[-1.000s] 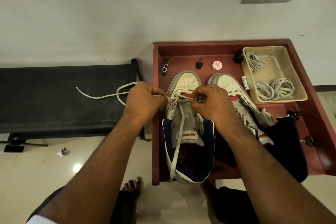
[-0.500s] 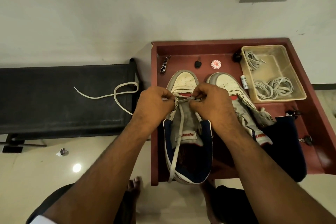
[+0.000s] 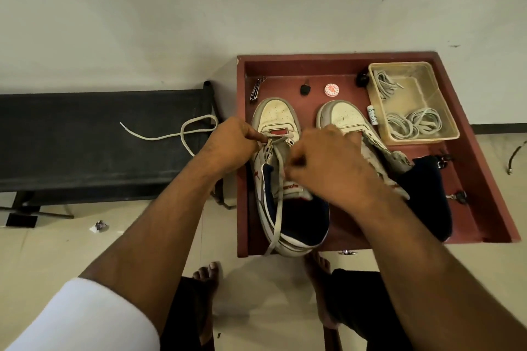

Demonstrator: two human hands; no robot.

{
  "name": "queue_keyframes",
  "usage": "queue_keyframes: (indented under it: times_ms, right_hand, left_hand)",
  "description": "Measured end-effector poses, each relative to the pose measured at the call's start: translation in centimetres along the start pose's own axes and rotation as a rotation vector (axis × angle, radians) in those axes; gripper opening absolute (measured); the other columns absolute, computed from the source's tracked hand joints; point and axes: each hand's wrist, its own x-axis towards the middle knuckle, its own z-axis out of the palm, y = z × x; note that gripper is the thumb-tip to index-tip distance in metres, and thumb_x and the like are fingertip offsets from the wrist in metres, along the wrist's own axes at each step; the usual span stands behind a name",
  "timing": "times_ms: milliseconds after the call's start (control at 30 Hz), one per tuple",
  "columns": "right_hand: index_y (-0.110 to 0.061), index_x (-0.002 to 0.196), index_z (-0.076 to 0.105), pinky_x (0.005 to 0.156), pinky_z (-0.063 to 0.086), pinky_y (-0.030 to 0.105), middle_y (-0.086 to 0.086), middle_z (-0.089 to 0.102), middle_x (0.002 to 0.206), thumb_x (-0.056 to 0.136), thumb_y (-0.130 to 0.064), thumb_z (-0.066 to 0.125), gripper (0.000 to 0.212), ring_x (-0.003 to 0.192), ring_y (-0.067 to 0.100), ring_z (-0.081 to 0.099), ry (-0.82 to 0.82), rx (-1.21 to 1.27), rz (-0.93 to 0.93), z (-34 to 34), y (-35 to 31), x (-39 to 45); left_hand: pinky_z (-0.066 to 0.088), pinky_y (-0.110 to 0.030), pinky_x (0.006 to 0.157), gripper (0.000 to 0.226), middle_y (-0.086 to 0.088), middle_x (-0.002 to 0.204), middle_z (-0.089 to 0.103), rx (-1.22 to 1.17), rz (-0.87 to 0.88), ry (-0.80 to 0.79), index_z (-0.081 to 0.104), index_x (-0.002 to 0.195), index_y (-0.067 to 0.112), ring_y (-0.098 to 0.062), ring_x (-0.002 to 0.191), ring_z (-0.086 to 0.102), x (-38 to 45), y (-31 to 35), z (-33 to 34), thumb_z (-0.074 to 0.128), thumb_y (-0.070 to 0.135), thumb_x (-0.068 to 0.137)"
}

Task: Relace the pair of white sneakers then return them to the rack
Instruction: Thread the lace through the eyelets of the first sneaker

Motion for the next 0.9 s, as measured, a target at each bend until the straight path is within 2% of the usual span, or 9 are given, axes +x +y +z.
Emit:
queue_keyframes:
  times_ms: [100,233,333,433,533,600,700,767,900]
  right_hand:
    - [-0.023,0.102,0.065,0.096,0.025,0.05,-0.006,0.051,0.098,0.093,-0.044,0.052,0.026,0.111,0.022,0.038,-0.046,-0.273,0.01,1.0,-2.4,-1.9]
    - [-0.018,0.123,0.056,0.108,0.006,0.068,-0.002,0.044,0.139,0.092,-0.035,0.051,0.035,0.131,0.032,0.028,-0.158,-0.403,0.019,2.3,-3.1,-1.9]
    - [-0.017,0.122,0.057,0.108,0.001,0.072,-0.002,0.046,0.13,0.088,-0.032,0.059,0.037,0.129,0.028,0.03,-0.199,-0.331,0.005,2.7,-2.4,-1.3]
    - [-0.025,0.096,0.066,0.111,0.019,0.062,-0.01,0.055,0.09,0.087,-0.032,0.063,0.012,0.109,0.017,0.047,-0.18,0.213,0.098,1.4,-0.9,-0.7]
    - [-0.015,0.08,0.067,0.086,0.05,0.036,0.006,0.071,0.079,0.092,-0.017,0.059,0.015,0.082,0.02,0.066,-0.079,1.177,0.218,0.0,1.2,-0.1]
    - [-0.012,0.081,0.066,0.069,0.05,0.025,0.006,0.067,0.071,0.093,-0.013,0.057,0.016,0.064,0.015,0.065,-0.028,1.507,0.273,-0.4,2.3,0.4]
    - [-0.006,0.078,0.064,0.064,0.054,0.027,-0.001,0.054,0.05,0.093,-0.013,0.057,0.018,0.051,0.015,0.049,-0.013,1.633,0.302,-0.7,2.8,1.0]
    - [-0.005,0.074,0.065,0.065,0.055,0.032,-0.002,0.041,0.042,0.092,-0.015,0.059,0.021,0.046,0.014,0.044,-0.035,1.613,0.318,-1.0,3.2,1.2]
    - [-0.009,0.075,0.067,0.053,0.05,0.029,-0.004,0.038,0.045,0.08,-0.018,0.066,0.01,0.041,0.01,0.035,0.036,1.555,0.301,-2.3,4.8,1.0]
  left_hand:
    - [0.051,-0.026,0.085,0.015,0.007,0.092,0.073,-0.042,0.021,0.061,0.078,0.098,0.021,-0.005,0.084,0.063,-0.2,-0.3,0.0,0.066,0.015,0.092]
    - [0.051,-0.026,0.086,0.015,0.007,0.094,0.073,0.013,0.047,0.089,0.077,0.093,0.023,-0.008,0.093,0.065,-0.2,0.0,0.2,0.066,0.015,0.09]
    - [0.049,-0.026,0.092,0.024,0.007,0.112,0.071,0.093,0.114,0.173,0.075,0.104,0.026,-0.008,0.102,0.063,-0.4,0.7,-0.1,0.063,0.013,0.087]
    - [0.045,-0.022,0.097,0.042,0.005,0.131,0.061,-0.129,0.249,0.166,0.073,0.114,0.02,-0.003,0.114,0.057,-0.8,1.5,-0.5,0.055,-0.005,0.085]
    - [0.05,-0.029,0.056,0.036,0.006,0.119,0.07,-0.469,0.317,-0.052,0.07,0.117,0.019,-0.015,0.061,0.059,-1.6,2.5,-1.3,0.052,-0.002,0.095]
    - [0.041,-0.028,0.046,0.029,0.003,0.117,0.071,-0.518,0.333,-0.15,0.064,0.126,0.022,-0.019,0.048,0.043,-1.8,2.8,-1.3,0.054,0.016,0.1]
    - [0.039,-0.023,0.047,0.025,-0.015,0.092,0.069,-0.443,0.28,-0.208,0.069,0.115,0.024,-0.014,0.053,0.045,-1.7,2.8,-1.2,0.063,0.027,0.091]
    - [0.036,-0.014,0.045,0.013,-0.005,0.07,0.064,-0.424,0.26,-0.136,0.074,0.098,0.013,-0.006,0.049,0.046,-1.5,2.7,-1.5,0.067,0.02,0.09]
    - [0.037,-0.009,0.047,0.012,0.014,0.061,0.06,-0.377,0.105,0.201,0.071,0.094,0.01,0.006,0.045,0.049,-0.2,0.8,-2.3,0.06,0.015,0.096]
